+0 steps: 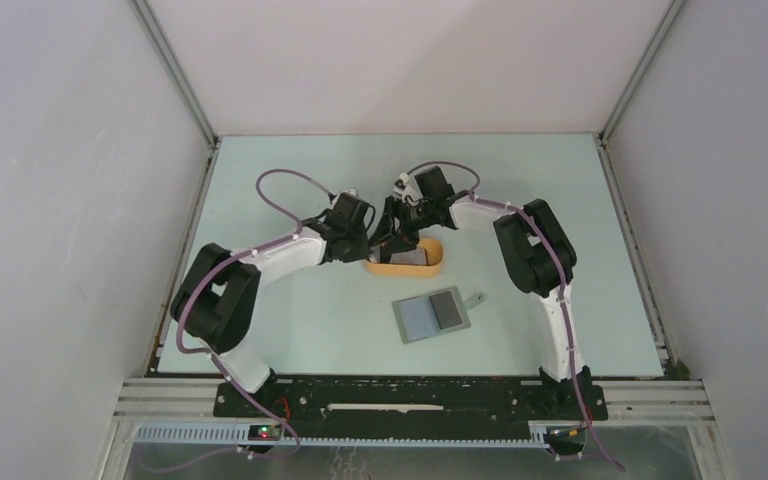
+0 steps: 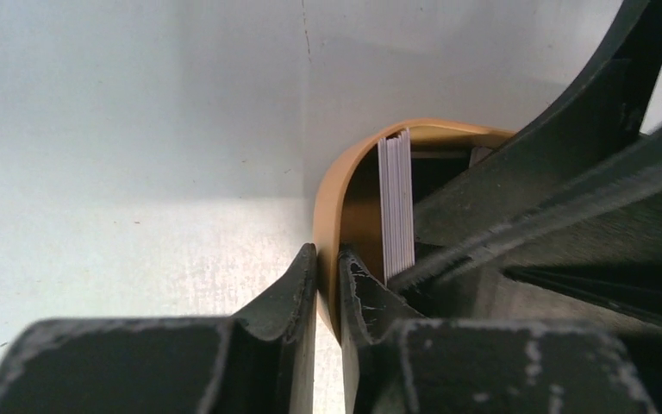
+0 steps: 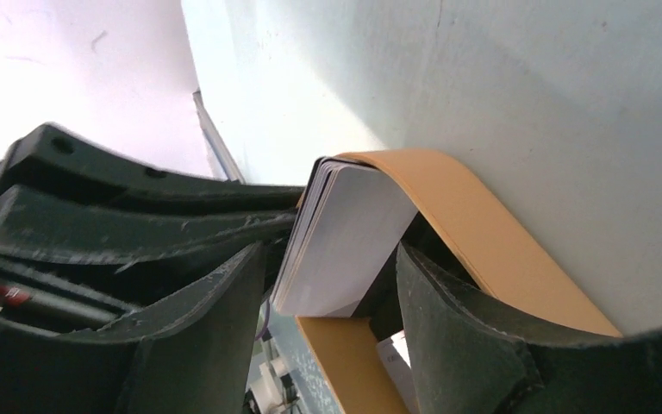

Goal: Put the credit cards into the card holder
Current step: Pick up the credit card from the storage box.

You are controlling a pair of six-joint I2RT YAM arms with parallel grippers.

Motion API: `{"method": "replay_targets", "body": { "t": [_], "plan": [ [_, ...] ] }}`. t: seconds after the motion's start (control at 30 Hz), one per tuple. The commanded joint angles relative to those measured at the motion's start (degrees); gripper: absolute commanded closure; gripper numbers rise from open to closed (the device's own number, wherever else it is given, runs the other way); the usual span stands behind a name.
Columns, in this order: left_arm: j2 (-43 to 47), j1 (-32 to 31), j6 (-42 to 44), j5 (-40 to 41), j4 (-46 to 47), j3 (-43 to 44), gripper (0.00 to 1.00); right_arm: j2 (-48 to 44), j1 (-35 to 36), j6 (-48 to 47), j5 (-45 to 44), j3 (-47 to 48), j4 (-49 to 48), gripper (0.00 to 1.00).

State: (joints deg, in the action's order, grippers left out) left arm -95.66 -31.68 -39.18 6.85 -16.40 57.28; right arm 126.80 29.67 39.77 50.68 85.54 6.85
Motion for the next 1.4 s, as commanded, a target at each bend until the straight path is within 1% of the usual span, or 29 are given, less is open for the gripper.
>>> {"method": "replay_targets", "body": {
  "t": [0.0,0.2,0.3,0.47,0.6,0.8,1.07,1.23,1.37],
  "plan": [
    [4.05,-1.51,2.70,4.37,-2.03,7.21,1.00,1.34,-0.03,-6.93,-6.75,3.65,8.96,0.34],
    [2.86,-1.44,3.19,4.75,-2.93,8.14,1.00,-1.23,-0.59,-9.88,-7.55,2.26,10.23,0.40],
    [2.42,-1.47,3.38,5.18,-2.80,7.99,1.00,-2.42,-1.28,-9.50,-5.36,1.22,8.79,0.44],
    [2.00,-1.22,2.95,5.71,-0.86,6.56,1.00,-2.46,-2.69,-9.33,-2.02,0.21,7.15,0.46],
    [1.72,-1.08,2.79,6.58,0.71,5.57,1.00,-2.05,-3.66,-9.69,0.68,-0.79,6.36,0.46],
    [2.16,-0.90,2.61,8.01,2.66,4.35,1.00,-2.66,-5.41,-10.67,2.37,-2.96,6.02,0.46],
    [1.70,-0.57,2.44,5.90,6.31,2.67,1.00,0.35,-5.22,-8.63,6.74,-1.97,4.04,0.42],
    [1.83,-0.57,1.90,5.18,8.82,0.88,1.00,2.39,-4.31,-5.43,6.43,-1.16,2.14,0.41],
    [2.05,-0.57,0.99,5.69,10.40,-0.47,1.00,2.04,-3.75,-2.34,0.60,-0.86,1.71,0.39]
  ]
}}
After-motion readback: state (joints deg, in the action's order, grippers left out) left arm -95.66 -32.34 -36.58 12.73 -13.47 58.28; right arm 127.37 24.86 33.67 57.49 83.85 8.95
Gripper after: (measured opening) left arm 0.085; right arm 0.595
